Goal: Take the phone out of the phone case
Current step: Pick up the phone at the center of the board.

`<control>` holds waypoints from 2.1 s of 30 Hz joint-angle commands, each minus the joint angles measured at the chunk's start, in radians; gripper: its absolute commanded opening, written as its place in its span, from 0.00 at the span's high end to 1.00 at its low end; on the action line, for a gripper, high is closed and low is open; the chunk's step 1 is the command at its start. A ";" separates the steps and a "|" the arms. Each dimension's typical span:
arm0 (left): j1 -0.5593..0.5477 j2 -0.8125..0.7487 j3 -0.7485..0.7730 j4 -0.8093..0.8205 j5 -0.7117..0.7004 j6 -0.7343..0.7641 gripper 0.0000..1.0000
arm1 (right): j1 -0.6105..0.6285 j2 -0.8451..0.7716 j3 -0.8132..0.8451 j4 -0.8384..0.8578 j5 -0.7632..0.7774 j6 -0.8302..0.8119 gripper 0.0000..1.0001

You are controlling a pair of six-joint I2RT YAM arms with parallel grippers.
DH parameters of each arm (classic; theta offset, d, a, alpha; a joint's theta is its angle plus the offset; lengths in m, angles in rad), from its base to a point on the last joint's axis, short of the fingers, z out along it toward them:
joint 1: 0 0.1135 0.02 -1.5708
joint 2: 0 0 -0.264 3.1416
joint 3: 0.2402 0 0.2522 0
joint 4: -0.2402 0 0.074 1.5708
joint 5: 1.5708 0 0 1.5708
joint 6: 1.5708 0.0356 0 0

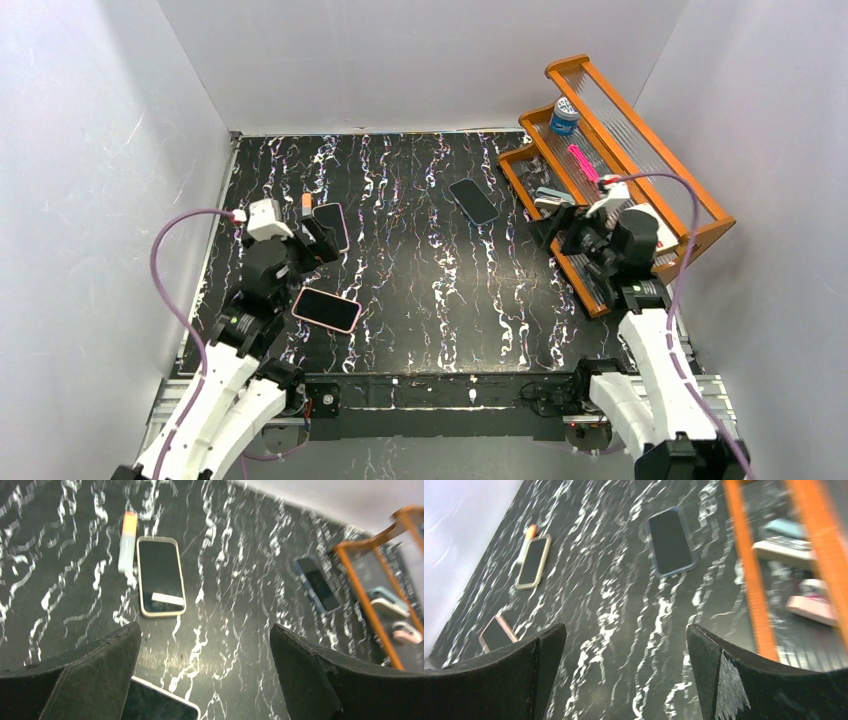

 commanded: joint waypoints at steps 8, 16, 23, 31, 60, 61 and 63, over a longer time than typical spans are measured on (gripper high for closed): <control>0.009 0.478 0.140 -0.220 0.018 -0.112 0.02 | 0.526 0.259 0.029 0.167 0.306 -0.032 0.01; 0.017 0.568 0.135 -0.379 -0.132 -0.307 0.02 | 0.590 0.367 0.023 0.185 0.359 -0.078 0.01; 0.017 0.608 0.105 -0.595 -0.171 -0.550 0.02 | 0.599 0.331 -0.057 0.240 0.345 -0.100 0.01; 0.017 0.565 0.013 -0.540 -0.126 -0.710 0.02 | 0.600 0.294 -0.110 0.262 0.327 -0.115 0.01; 0.017 0.736 -0.077 -0.461 -0.096 -0.867 0.03 | 0.599 0.328 -0.152 0.305 0.284 -0.127 0.01; 0.017 0.737 -0.077 -0.456 -0.093 -0.863 0.04 | 0.599 0.335 -0.149 0.303 0.292 -0.123 0.01; 0.017 0.739 -0.077 -0.452 -0.092 -0.853 0.07 | 0.600 0.362 -0.131 0.286 0.321 -0.110 0.01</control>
